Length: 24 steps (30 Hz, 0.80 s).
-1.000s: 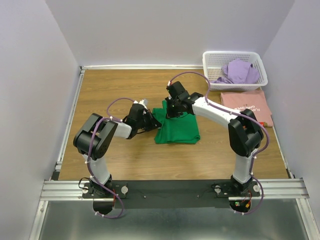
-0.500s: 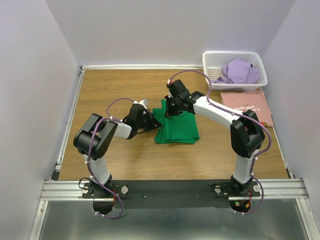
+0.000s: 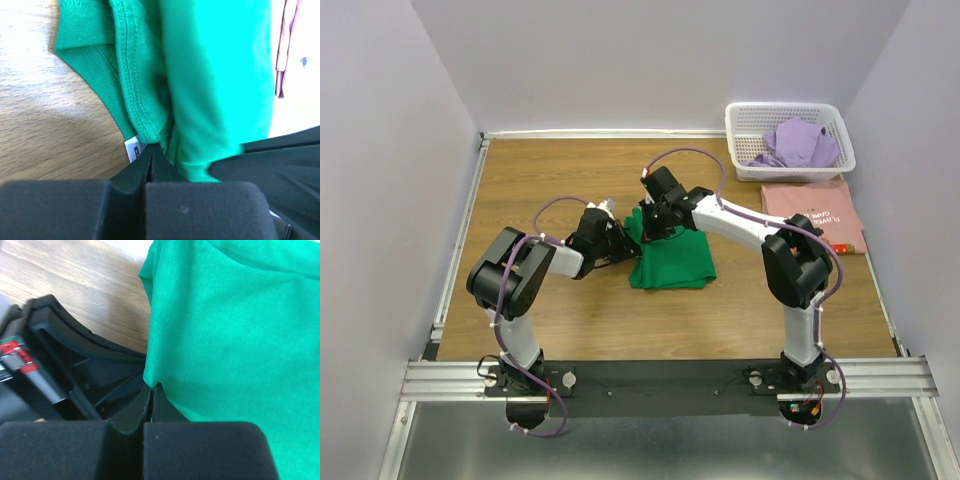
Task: Fold and stack the t-shirts
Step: Fold the tshirt
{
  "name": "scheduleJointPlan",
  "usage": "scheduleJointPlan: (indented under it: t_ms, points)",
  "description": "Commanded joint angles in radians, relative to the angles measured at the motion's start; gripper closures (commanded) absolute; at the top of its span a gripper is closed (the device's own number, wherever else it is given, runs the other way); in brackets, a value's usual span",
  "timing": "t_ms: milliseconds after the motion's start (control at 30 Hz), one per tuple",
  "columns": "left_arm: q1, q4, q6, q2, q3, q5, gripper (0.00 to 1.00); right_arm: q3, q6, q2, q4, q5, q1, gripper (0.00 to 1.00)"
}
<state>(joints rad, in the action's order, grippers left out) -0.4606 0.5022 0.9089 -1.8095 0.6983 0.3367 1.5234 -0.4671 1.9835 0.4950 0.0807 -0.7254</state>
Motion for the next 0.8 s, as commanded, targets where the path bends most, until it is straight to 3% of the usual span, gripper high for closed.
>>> scheduleJointPlan:
  t_ms: [0, 200, 267, 367, 400, 633, 767]
  points:
    - [-0.01, -0.051, -0.01, -0.014, -0.034, -0.005, 1.0, 0.023, 0.036, 0.028, -0.004, 0.039, -0.016, 0.99]
    - [-0.012, -0.051, -0.005, -0.013, -0.036, -0.005, 1.0, 0.035, 0.048, 0.044, -0.006, 0.033, -0.026, 0.95]
    - [-0.01, -0.051, -0.002, -0.007, -0.04, -0.005, 1.0, 0.038, 0.05, 0.051, -0.006, 0.033, -0.026, 0.86]
    - [-0.01, -0.057, 0.016, 0.019, -0.055, -0.016, 0.99, 0.034, 0.045, 0.043, -0.006, 0.028, -0.026, 0.61]
    - [-0.009, -0.063, 0.019, 0.032, -0.06, -0.021, 0.99, 0.034, 0.044, 0.037, -0.004, 0.024, -0.026, 0.59]
    - [0.014, -0.215, 0.004, 0.183, -0.054, -0.131, 0.84, 0.029, 0.035, -0.064, -0.004, -0.065, -0.026, 0.52]
    - [0.042, -0.357, -0.01, 0.31, -0.034, -0.234, 0.71, -0.012, 0.039, -0.143, -0.004, -0.13, -0.025, 0.39]
